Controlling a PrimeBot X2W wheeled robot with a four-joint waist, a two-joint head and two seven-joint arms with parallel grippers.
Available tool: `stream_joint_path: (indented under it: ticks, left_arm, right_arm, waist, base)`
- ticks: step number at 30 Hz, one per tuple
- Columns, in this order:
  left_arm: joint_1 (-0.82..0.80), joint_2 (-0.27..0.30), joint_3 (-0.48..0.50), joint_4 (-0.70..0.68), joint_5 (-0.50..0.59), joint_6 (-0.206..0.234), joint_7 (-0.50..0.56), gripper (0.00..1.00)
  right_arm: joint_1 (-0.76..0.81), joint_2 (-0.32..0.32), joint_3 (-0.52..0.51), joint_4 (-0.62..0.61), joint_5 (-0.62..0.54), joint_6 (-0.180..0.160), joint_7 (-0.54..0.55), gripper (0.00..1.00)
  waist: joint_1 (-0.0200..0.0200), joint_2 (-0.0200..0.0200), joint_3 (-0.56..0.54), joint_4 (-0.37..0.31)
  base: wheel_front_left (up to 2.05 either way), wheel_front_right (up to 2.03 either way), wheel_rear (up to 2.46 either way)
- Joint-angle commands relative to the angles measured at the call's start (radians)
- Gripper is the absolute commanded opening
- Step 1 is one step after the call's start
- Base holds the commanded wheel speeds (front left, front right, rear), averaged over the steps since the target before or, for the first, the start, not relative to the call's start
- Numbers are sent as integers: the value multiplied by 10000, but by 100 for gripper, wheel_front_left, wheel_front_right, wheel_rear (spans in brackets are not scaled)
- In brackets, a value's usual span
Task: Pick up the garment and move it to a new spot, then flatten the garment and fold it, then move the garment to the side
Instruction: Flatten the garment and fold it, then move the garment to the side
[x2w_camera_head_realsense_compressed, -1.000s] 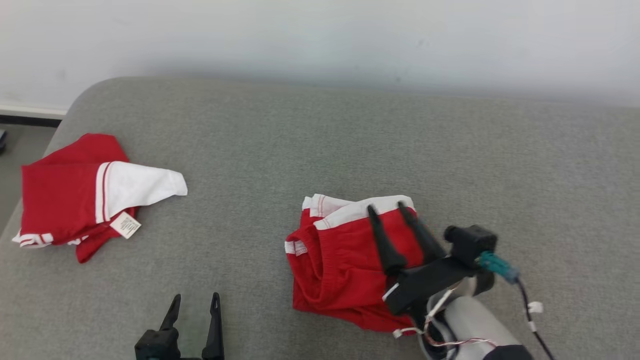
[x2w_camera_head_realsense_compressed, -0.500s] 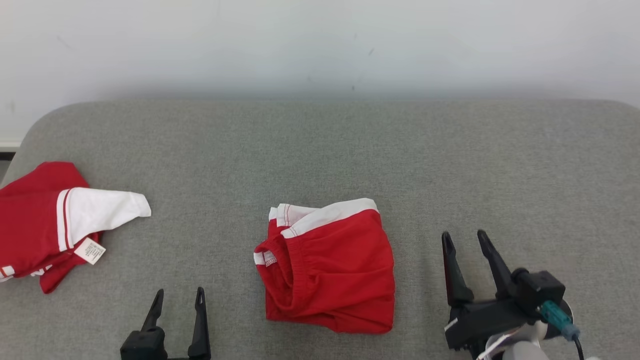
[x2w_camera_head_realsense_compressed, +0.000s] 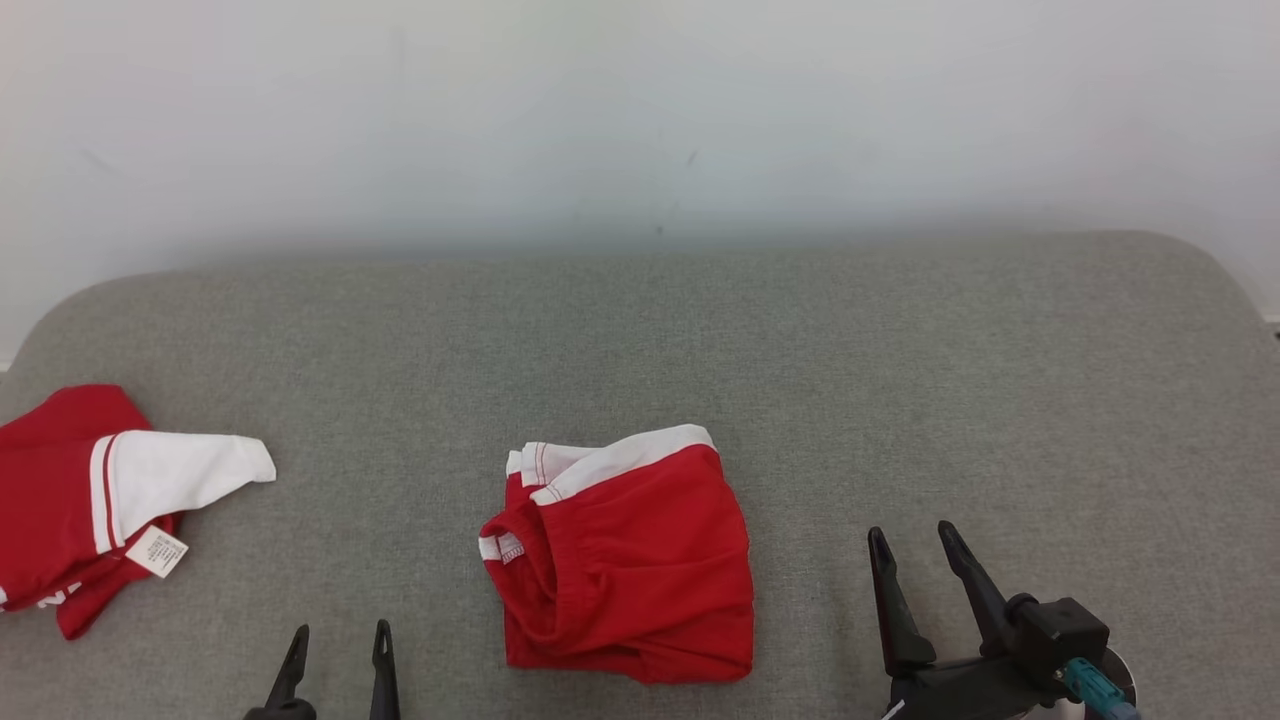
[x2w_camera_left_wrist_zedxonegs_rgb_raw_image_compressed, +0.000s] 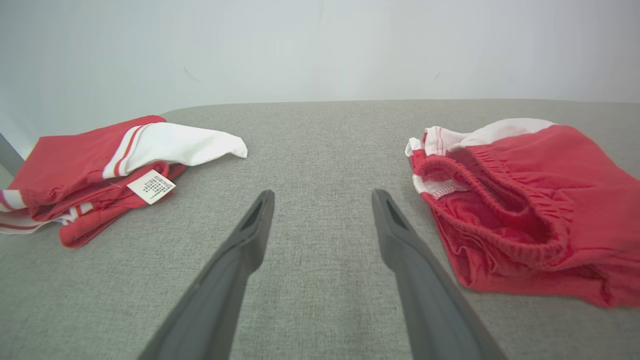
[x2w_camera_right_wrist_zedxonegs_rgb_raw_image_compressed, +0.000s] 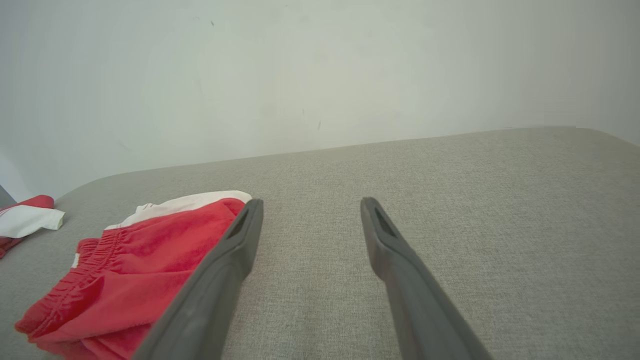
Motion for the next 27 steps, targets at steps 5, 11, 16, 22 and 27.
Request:
stream_joint_path:
  ticks: [5, 11, 16, 22, 27]
  left_arm:
    - [330, -6, 26, -153, 25, -14, -33, 100]
    - [510, -6, 51, -292, 64, -154, -33, 100]
    - [535, -5, 42, -340, -4, -170, -33, 100]
    - [471, -5, -124, -431, -51, -108, -33, 100]
    - [393, -5, -317, -492, -128, -88, -33, 100]
  right_arm:
    - [168, 29, 113, 88, -205, -24, -1, 100]
    - [398, 30, 60, 197, -272, -24, -1, 100]
    - [480, 29, 116, 251, -192, -24, -1, 100]
    - [491, 29, 266, 280, -78, -24, -1, 100]
    - [353, 29, 570, 450, 110, -24, -1, 100]
  waist:
    - [-1, 0, -258, -176]
    - [-1, 0, -400, -329]
    - [-1, 0, -400, -428]
    - [-1, 0, -263, -405]
    - [-1, 0, -20, -256]
  base:
    - [0, 0, 0]
    - [0, 0, 0]
    - [0, 0, 0]
    - [0, 0, 0]
    - [0, 0, 0]
